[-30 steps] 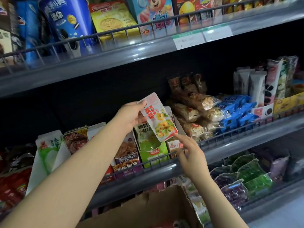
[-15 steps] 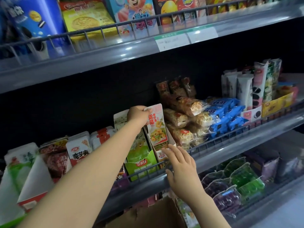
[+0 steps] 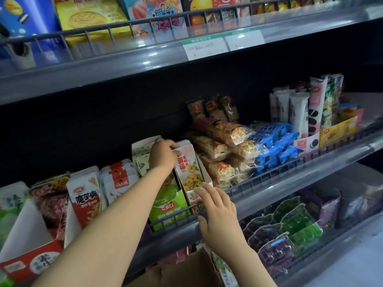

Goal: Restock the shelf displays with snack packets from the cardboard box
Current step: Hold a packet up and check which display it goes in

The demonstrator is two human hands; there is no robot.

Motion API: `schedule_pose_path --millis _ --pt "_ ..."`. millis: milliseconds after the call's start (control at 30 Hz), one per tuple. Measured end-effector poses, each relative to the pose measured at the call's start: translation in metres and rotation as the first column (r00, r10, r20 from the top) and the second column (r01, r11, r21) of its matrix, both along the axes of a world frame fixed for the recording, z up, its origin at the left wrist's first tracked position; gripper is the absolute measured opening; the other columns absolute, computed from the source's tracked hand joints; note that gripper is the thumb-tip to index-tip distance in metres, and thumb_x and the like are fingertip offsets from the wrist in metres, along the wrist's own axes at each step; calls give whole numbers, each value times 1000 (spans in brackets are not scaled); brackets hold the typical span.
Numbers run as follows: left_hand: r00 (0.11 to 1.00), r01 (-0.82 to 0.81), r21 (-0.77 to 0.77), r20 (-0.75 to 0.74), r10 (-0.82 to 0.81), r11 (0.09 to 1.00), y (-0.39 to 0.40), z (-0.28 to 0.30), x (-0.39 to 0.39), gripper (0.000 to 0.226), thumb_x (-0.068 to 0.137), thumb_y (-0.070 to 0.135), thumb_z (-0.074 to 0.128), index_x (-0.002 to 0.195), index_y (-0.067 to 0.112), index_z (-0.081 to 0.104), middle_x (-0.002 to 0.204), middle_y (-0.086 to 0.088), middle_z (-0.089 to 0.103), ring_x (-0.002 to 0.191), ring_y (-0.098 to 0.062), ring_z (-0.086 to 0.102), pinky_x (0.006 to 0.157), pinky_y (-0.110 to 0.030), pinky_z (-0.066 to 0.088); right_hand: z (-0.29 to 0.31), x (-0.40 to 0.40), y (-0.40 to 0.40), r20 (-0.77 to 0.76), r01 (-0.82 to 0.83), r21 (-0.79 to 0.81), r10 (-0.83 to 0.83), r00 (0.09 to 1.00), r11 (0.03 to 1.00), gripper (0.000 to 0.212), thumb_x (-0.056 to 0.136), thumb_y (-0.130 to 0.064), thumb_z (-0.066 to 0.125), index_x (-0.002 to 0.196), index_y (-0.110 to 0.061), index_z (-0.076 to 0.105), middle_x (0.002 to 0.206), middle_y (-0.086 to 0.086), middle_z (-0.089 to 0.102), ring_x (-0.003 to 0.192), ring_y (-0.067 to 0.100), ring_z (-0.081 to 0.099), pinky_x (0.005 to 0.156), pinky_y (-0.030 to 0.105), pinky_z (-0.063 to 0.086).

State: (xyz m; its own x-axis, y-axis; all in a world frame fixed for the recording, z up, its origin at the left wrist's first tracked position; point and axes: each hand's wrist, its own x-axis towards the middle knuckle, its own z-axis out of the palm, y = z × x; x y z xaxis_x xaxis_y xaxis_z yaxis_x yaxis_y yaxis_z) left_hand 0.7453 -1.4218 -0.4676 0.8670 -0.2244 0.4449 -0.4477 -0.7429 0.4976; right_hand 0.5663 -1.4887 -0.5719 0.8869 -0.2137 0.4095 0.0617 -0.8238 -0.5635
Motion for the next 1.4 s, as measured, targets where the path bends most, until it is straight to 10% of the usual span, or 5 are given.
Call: schedule_pose_path --millis 333,533,800,1167,1400 --pt "999 36 -201 -24 -42 979 12 -5 -22 17 87 20 67 104 19 66 114 -1 55 83 -3 52 71 -12 40 -2 -2 -2 -15 -10 -19 10 1000 1000 61 96 -27 45 147 -37 13 156 -18 -1 142 10 0 116 33 9" --pt "988 135 -334 -22 -151 933 56 -29 -98 14 89 22 62 102 26 65 103 8 62 88 4 54 71 -7 41 5 -11 10 115 -108 2 107 988 994 52 92 -30 56 141 -32 39 147 -14 36 138 11 20 111 31 17" --pt "962 43 -396 -230 -145 917 137 -102 -178 14 90 18 62 93 32 64 96 11 65 83 8 58 69 -4 43 -7 -38 42 -121 -311 114 324 938 944 21 86 -24 65 107 -23 70 91 -16 65 78 -5 57 74 6 43" --pt "751 -62 -201 -654 -87 978 181 -230 -224 11 90 13 60 99 15 67 92 8 61 77 2 54 61 -2 39 -75 -46 71 -771 -558 -18 345 536 829 25 89 -27 58 110 -15 67 112 4 67 104 22 60 81 23 39" --pt "524 -119 -139 -850 -57 983 174 -277 -228 27 90 18 61 115 7 63 112 -7 65 104 -22 62 91 -29 48 -115 -40 78 -911 -604 -19 235 340 796 40 89 -27 60 129 -23 57 131 1 57 114 20 56 92 23 43"
